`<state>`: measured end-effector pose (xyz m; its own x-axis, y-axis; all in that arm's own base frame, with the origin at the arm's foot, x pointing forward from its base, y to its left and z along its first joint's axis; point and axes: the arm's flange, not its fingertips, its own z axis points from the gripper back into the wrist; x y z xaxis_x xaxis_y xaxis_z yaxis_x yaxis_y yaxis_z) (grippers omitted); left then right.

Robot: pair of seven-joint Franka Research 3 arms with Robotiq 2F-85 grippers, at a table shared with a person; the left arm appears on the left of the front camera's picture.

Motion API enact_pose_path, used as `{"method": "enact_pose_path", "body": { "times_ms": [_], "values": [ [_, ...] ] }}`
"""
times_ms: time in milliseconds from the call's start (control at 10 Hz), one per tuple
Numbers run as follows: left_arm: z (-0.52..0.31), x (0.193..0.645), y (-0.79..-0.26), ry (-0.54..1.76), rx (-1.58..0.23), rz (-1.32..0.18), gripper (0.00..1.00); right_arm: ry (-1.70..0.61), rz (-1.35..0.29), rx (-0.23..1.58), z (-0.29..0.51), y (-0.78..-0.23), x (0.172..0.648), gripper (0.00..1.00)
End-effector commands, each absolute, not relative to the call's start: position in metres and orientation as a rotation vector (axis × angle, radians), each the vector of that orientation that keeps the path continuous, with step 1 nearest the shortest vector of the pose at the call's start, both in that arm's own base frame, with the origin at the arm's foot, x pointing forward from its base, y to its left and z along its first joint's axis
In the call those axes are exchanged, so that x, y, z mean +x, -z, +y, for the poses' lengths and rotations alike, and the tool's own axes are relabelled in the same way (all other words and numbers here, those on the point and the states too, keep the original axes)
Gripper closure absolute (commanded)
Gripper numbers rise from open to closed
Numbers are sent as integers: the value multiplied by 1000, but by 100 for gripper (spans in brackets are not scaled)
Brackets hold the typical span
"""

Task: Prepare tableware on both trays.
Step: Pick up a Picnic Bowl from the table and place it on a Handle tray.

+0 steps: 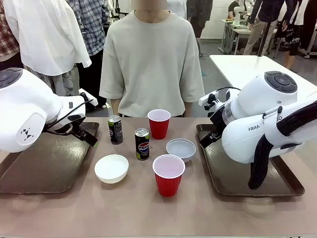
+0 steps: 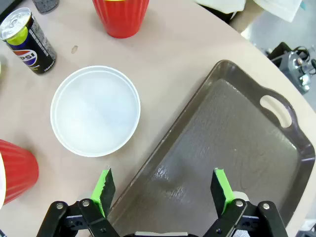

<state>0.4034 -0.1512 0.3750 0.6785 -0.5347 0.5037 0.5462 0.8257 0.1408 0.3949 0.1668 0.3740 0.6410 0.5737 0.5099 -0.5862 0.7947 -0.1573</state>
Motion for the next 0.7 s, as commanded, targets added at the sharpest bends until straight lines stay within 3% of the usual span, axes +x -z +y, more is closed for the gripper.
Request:
{"method": "enact_pose_path", "body": {
  "times_ms": [0,600],
  "values": [
    [-151,404,-376,607,-22,-561,0,-661,-573,23,167,-374,395,0],
    [-151,404,-376,607,-22,-561,0,-661,-573,23,167,-374,395,0]
  ]
}}
